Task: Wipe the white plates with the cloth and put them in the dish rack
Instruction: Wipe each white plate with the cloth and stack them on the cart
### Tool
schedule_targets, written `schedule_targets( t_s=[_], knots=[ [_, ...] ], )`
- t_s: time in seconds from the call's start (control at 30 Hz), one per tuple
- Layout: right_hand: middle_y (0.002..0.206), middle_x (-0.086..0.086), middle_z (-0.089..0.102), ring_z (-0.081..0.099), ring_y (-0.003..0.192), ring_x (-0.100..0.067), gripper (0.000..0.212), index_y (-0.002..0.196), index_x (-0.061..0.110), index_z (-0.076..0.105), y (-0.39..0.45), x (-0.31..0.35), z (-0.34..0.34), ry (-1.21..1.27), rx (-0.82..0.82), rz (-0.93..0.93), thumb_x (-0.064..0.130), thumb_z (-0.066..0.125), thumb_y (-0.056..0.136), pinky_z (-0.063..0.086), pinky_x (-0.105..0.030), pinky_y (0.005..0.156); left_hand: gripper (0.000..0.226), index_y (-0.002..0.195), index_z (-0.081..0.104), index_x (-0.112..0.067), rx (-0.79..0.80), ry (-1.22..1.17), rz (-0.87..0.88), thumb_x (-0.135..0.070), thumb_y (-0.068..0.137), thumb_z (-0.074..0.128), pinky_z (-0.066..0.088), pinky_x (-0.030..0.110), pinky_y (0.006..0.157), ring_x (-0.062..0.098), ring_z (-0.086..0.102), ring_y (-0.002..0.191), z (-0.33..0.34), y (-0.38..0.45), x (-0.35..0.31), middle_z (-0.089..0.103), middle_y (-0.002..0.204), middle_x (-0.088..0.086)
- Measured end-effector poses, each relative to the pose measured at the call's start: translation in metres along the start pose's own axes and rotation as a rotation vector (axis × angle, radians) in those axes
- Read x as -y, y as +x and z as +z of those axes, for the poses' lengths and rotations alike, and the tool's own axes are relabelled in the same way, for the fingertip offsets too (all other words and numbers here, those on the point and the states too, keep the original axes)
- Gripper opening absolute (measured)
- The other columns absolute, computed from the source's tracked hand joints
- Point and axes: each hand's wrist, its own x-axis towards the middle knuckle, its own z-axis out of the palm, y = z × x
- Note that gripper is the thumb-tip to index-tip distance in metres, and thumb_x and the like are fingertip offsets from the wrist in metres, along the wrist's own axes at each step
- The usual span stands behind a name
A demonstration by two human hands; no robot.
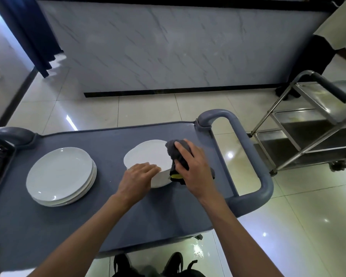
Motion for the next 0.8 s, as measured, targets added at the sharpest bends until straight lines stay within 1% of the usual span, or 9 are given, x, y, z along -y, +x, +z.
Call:
schedule_targets(
  t_s=[0.07,0.1,0.23,0.3,0.37,0.43,0.5,0.6,0.8],
  knots=[
    [0.149,-0.008,0.047,0.042,0.130,-0.026,0.053,0.147,0.021,0.049,-0.003,-0.002,0.000,0.015,0.015,-0.001,0.021,0.065,0.097,0.044,-0.044,0.109,0.038,0.105,0.075,-0.017,0.050,0.016,-0.007,0.002,0.072,0.080,0.054,0.045,0.089,0.028,0.070,0.100,0.008,-0.006,-0.003,0.075,0.108,0.001],
    [0.149,-0.008,0.047,0.042,0.130,-0.026,0.053,0.147,0.021,0.049,-0.004,-0.003,0.000,0.024,0.023,0.003,0.021,0.065,0.097,0.044,-0.045,0.109,0.036,0.105,0.074,-0.018,0.070,0.022,-0.013,0.000,0.075,0.079,0.052,0.048,0.093,0.029,0.068,0.101,0.013,-0.009,-0.004,0.074,0.109,0.000],
    [0.148,-0.009,0.048,0.043,0.130,-0.026,0.052,0.146,0.021,0.051,-0.013,-0.007,-0.001,0.047,0.029,0.008,0.020,0.066,0.096,0.045,-0.046,0.108,0.022,0.105,0.072,-0.016,0.078,-0.018,-0.022,-0.007,0.086,0.068,0.052,0.044,0.085,0.032,0.066,0.095,0.021,-0.019,-0.011,0.071,0.110,0.001],
    [0.148,-0.008,0.048,0.044,0.129,-0.025,0.053,0.146,0.021,0.050,-0.018,-0.010,-0.001,0.051,0.033,0.008,0.020,0.066,0.096,0.045,-0.046,0.107,0.022,0.103,0.073,-0.016,0.066,-0.007,-0.034,-0.006,0.084,0.071,0.052,0.043,0.083,0.032,0.065,0.095,0.024,-0.023,-0.013,0.071,0.110,0.002],
    [0.149,-0.006,0.047,0.043,0.130,-0.024,0.053,0.147,0.022,0.050,-0.022,-0.012,-0.001,0.055,0.044,0.015,0.021,0.066,0.096,0.045,-0.045,0.108,0.025,0.105,0.072,-0.017,0.078,0.013,-0.060,-0.006,0.082,0.076,0.051,0.046,0.085,0.033,0.064,0.096,0.028,-0.024,-0.015,0.071,0.111,0.002],
    [0.150,-0.005,0.046,0.043,0.130,-0.023,0.053,0.147,0.023,0.049,-0.025,-0.014,0.000,0.067,0.050,0.023,0.021,0.066,0.096,0.045,-0.042,0.108,0.024,0.107,0.072,-0.020,0.108,0.040,-0.073,-0.011,0.085,0.074,0.050,0.047,0.089,0.032,0.064,0.100,0.030,-0.024,-0.017,0.070,0.114,0.001],
    [0.149,-0.005,0.047,0.043,0.130,-0.022,0.053,0.147,0.022,0.050,-0.027,-0.016,0.000,0.078,0.053,0.026,0.021,0.066,0.096,0.045,-0.041,0.108,0.022,0.109,0.071,-0.020,0.124,0.053,-0.068,-0.016,0.087,0.070,0.051,0.045,0.088,0.032,0.063,0.102,0.032,-0.026,-0.019,0.069,0.115,0.002],
    [0.149,-0.005,0.047,0.041,0.131,-0.021,0.053,0.146,0.022,0.050,-0.030,-0.018,0.000,0.085,0.063,0.035,0.021,0.066,0.096,0.044,-0.040,0.109,0.026,0.113,0.070,-0.018,0.154,0.062,-0.069,-0.016,0.087,0.072,0.052,0.045,0.085,0.034,0.063,0.104,0.035,-0.028,-0.022,0.068,0.117,0.006],
    [0.149,-0.003,0.046,0.040,0.132,-0.019,0.053,0.147,0.023,0.049,-0.035,-0.024,0.000,0.091,0.086,0.048,0.022,0.065,0.097,0.042,-0.039,0.110,0.042,0.119,0.068,-0.018,0.224,0.133,-0.050,-0.016,0.080,0.082,0.053,0.048,0.088,0.037,0.062,0.108,0.041,-0.033,-0.024,0.066,0.123,0.010]
  ],
)
